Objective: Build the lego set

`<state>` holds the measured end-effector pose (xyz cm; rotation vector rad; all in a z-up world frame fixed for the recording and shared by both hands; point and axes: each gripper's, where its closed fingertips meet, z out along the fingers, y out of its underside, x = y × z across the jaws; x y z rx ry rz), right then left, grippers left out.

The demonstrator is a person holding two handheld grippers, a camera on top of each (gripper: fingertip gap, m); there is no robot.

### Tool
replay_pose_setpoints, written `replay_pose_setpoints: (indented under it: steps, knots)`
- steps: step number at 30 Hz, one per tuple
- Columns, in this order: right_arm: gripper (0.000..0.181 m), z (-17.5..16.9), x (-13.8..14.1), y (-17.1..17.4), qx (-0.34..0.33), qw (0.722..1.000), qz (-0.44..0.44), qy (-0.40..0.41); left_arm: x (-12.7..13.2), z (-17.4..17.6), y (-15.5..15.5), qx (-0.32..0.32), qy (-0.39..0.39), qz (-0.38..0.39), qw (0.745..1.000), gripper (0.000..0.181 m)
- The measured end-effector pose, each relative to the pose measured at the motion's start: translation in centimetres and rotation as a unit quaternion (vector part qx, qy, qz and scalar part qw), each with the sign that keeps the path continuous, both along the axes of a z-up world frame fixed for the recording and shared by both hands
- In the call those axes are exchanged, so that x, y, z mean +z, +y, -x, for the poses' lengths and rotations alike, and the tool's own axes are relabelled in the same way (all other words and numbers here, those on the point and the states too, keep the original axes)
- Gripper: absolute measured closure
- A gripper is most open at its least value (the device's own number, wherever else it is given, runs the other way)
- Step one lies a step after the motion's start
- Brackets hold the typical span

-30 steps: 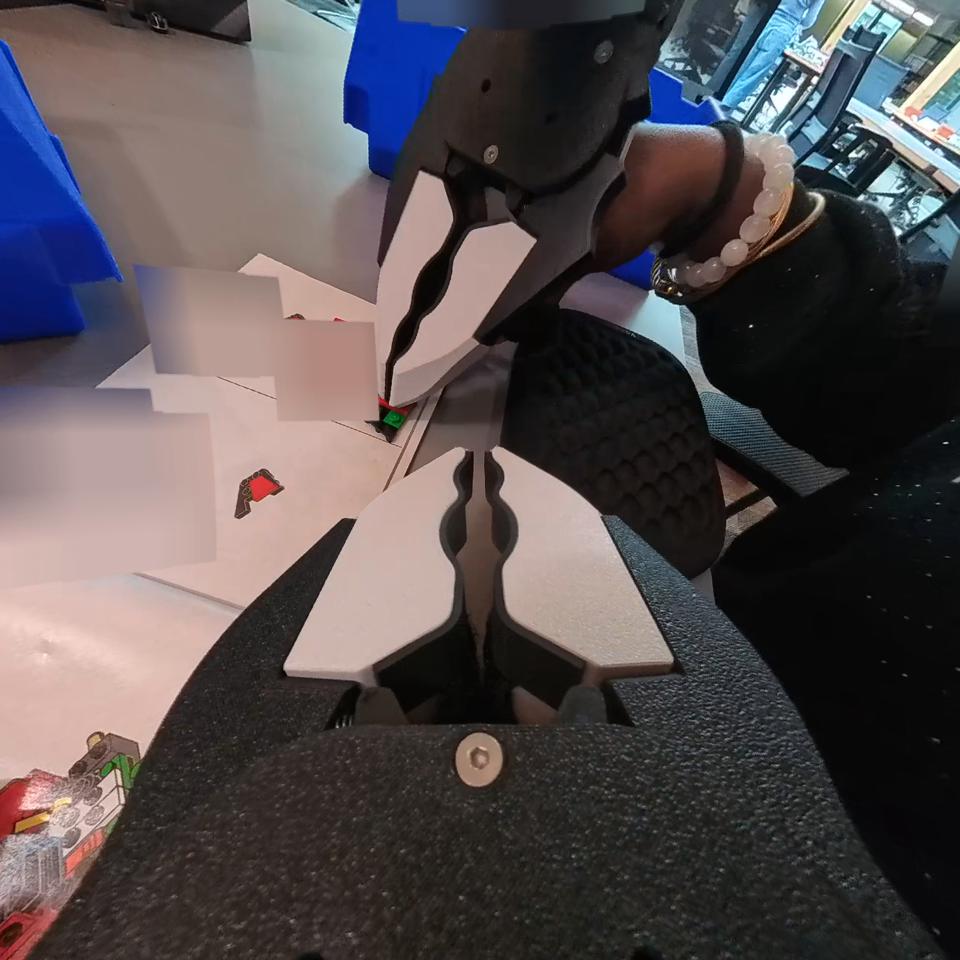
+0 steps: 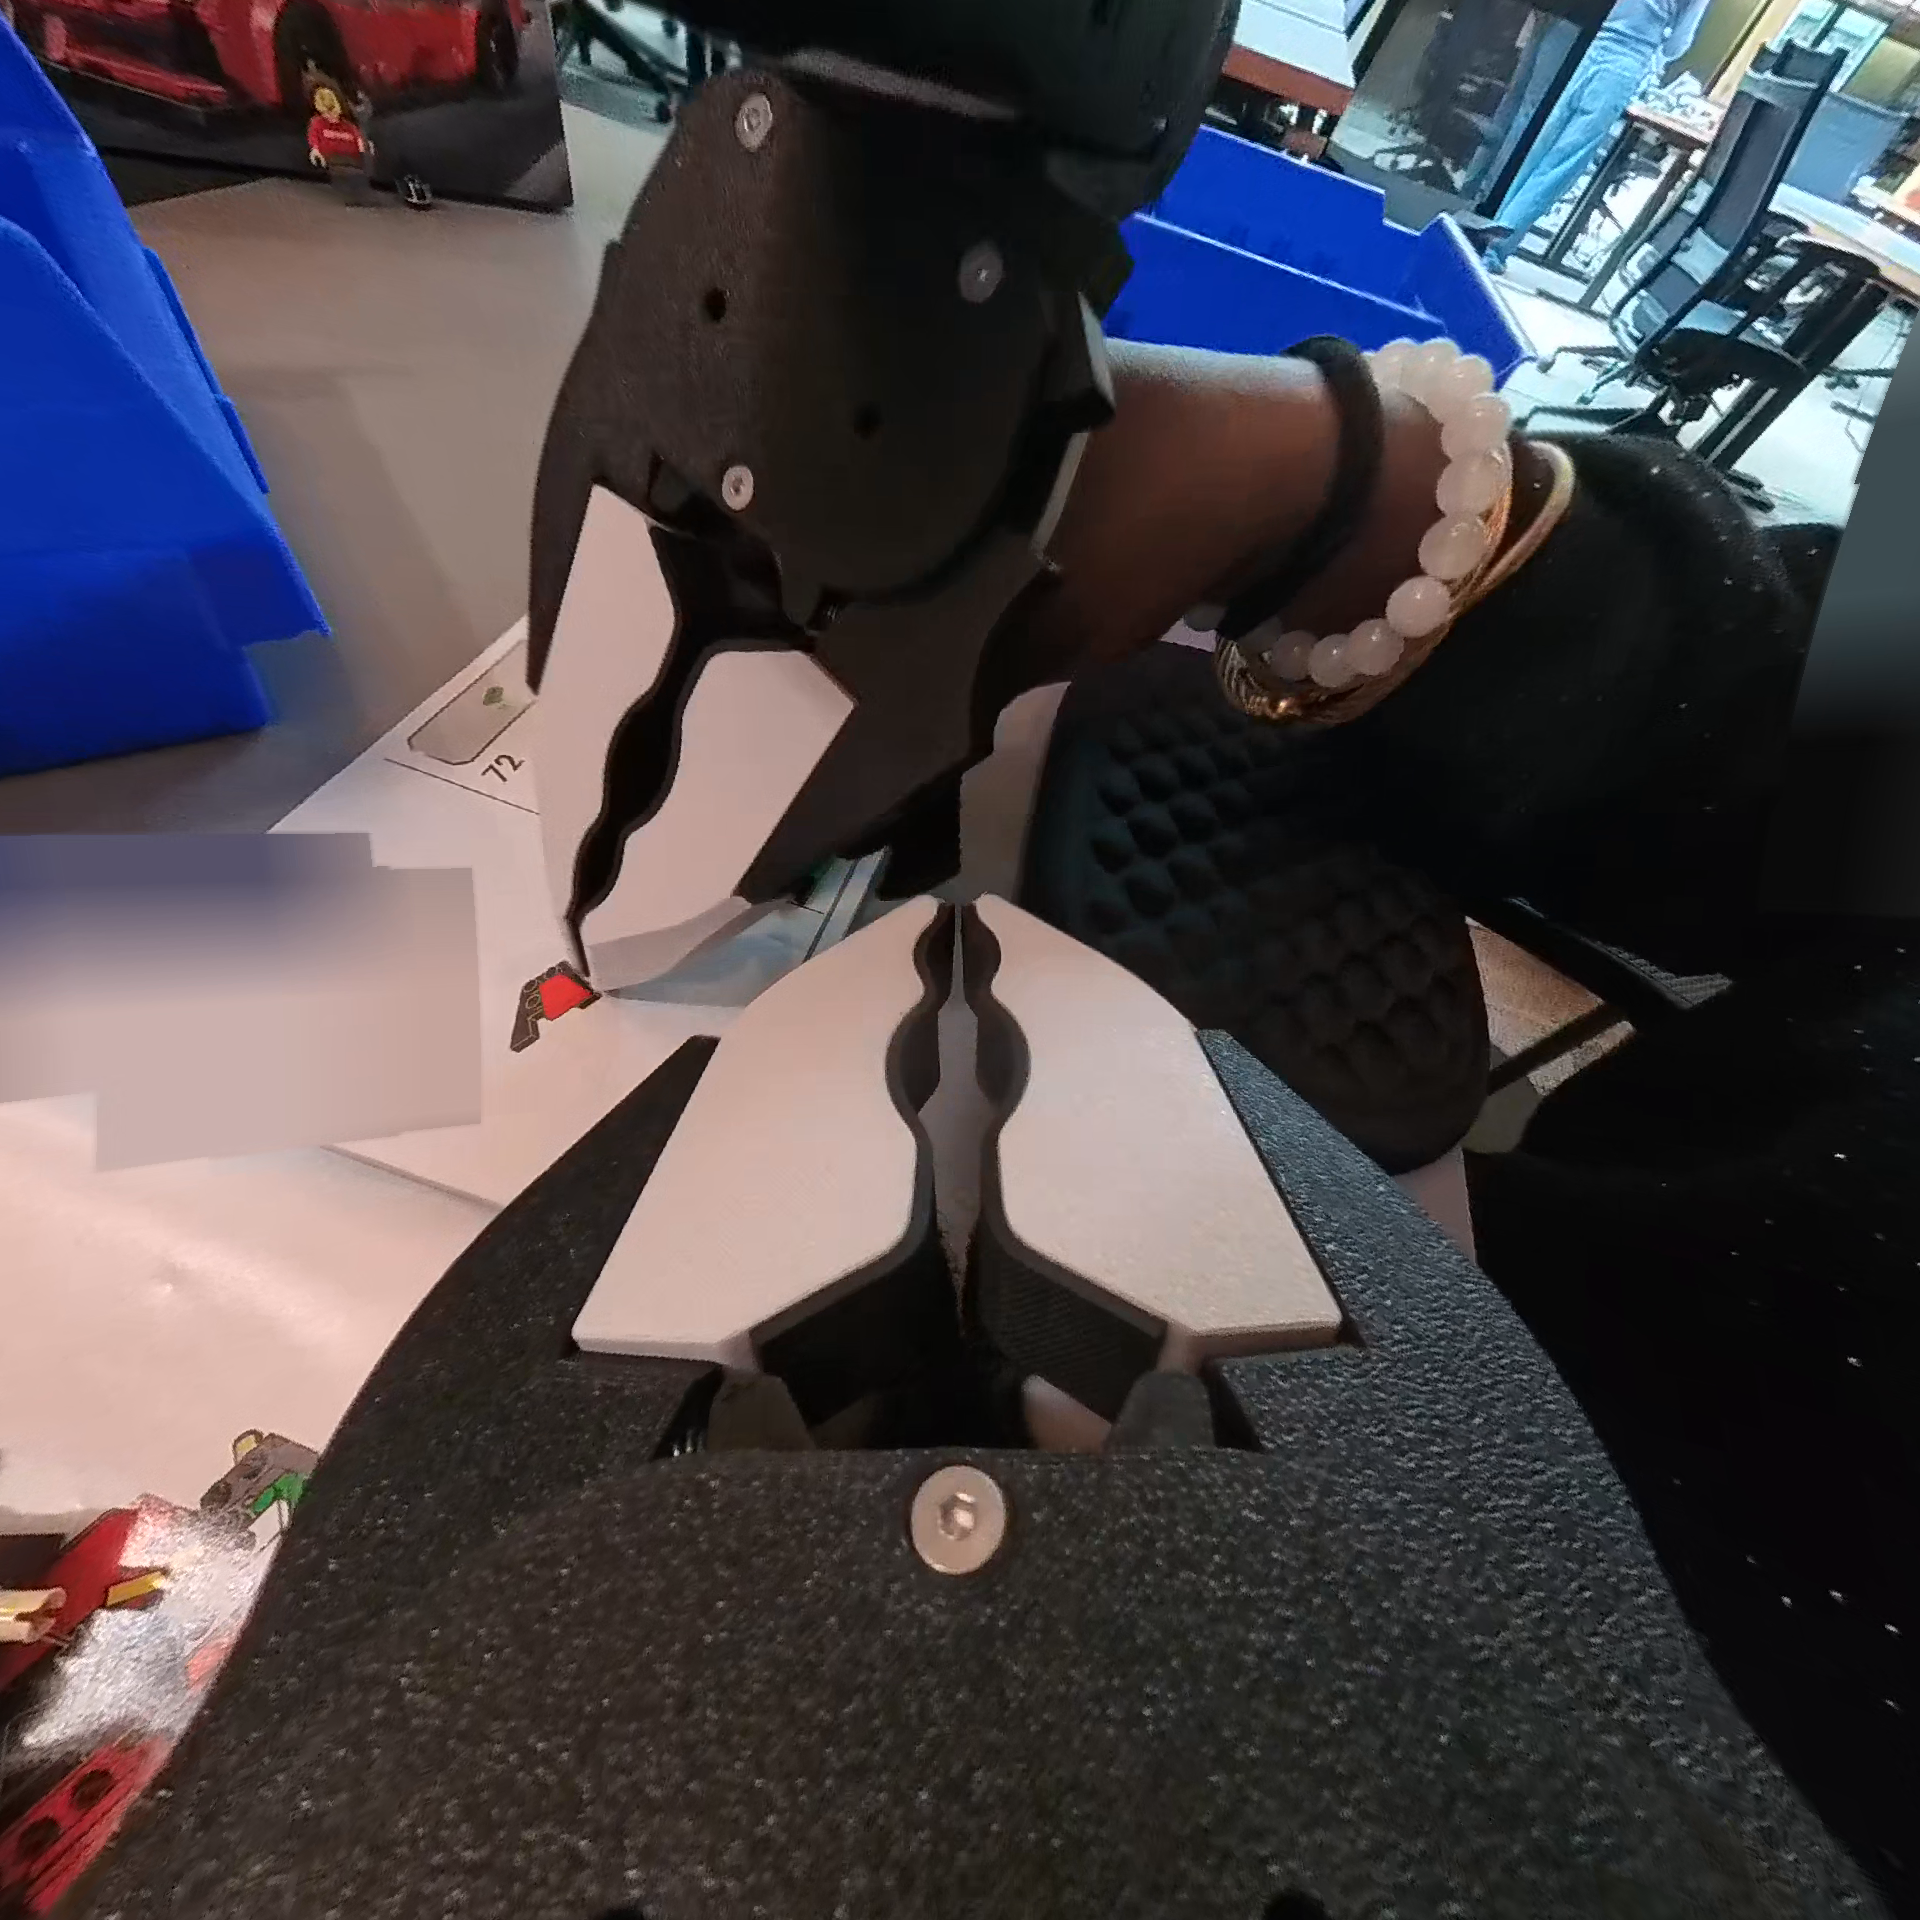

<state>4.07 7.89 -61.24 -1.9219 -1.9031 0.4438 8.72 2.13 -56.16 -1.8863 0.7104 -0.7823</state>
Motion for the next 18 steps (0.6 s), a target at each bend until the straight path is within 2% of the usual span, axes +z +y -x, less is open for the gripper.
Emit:
replay_pose_setpoints:
  steps: [7,10,12,15,18]
  knots:
    - [0.181,-0.4,0.2,0.4,-0.003,1.0,-0.016,0.007,-0.1,0.0,0.1,0.002,-0.006,0.011,1.0,0.181]
    - [0.181,-2.3,2.4,3.0,-0.064,0.996,-0.028,0.048,-0.1,0.0,0.1,0.001,-0.006,0.012,1.0,0.181]
    - [0.181,-4.8,3.4,5.1,-0.114,0.992,-0.028,0.048,-0.1,0.0,0.1,-0.001,-0.007,0.014,1.0,0.181]
    - [0.181,-8.0,2.8,6.8,-0.158,0.987,-0.019,0.015,-0.2,-0.1,0.1,-0.005,-0.008,0.02,1.0,0.181]
    - [0.181,-8.8,1.5,6.8,-0.161,0.987,-0.006,-0.006,-0.2,-0.1,0.1,-0.005,-0.008,0.021,1.0,0.181]
